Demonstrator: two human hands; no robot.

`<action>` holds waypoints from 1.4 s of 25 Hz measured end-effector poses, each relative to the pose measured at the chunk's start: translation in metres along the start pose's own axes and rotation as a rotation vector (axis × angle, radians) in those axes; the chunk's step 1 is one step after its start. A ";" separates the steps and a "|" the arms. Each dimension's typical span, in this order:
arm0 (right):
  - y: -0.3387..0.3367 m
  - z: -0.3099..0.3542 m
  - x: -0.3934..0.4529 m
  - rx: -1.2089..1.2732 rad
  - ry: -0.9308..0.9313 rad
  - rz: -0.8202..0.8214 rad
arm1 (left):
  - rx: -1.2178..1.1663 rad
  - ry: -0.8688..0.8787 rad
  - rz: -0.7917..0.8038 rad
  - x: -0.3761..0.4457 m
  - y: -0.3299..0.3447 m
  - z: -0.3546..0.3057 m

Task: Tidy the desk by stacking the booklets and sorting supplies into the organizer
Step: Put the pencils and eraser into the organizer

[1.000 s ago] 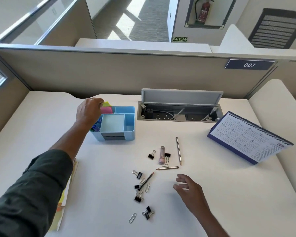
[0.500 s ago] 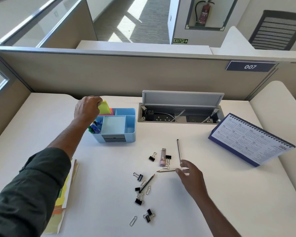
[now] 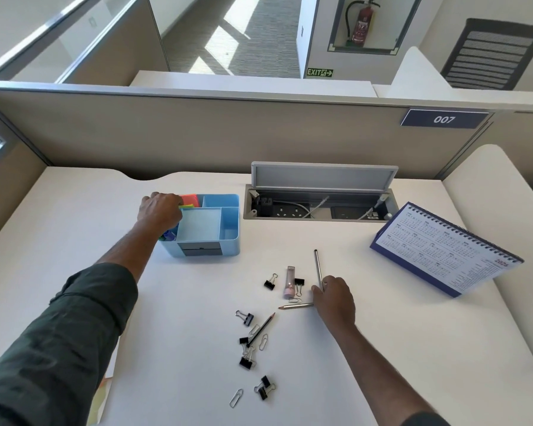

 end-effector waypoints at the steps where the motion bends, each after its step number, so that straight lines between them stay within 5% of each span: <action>1: 0.001 -0.001 0.001 -0.023 0.002 0.003 | 0.006 0.002 0.018 0.000 0.002 -0.001; 6: 0.003 0.003 0.008 -0.113 -0.057 0.004 | -0.091 -0.130 0.032 -0.006 -0.002 0.001; 10: 0.002 0.007 0.012 -0.098 -0.057 -0.008 | -0.286 -0.155 -0.244 -0.041 -0.025 -0.027; 13: -0.003 0.002 0.010 0.063 0.113 -0.004 | -0.427 -0.089 -0.393 -0.091 -0.037 -0.060; 18: -0.036 0.032 -0.004 0.751 0.467 0.201 | -0.760 -0.109 -0.245 -0.172 -0.035 -0.122; 23: -0.066 0.077 -0.026 1.157 0.537 0.411 | -1.009 -0.101 -0.125 -0.200 -0.049 -0.167; 30: -0.074 0.100 -0.041 1.301 0.535 0.498 | -1.033 -0.121 -0.251 -0.195 -0.058 -0.163; 35: -0.064 0.080 -0.042 1.188 0.524 0.491 | -1.019 -0.160 -0.333 -0.170 -0.064 -0.132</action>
Point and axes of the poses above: each hand's wrist, its own x-axis towards the middle knuckle, its own y-axis out of the palm, z = x × y, the point moved 2 cm from there along x, towards the middle knuckle, and after that the axes turned 15 degrees about -z, right-handed, at the moved point
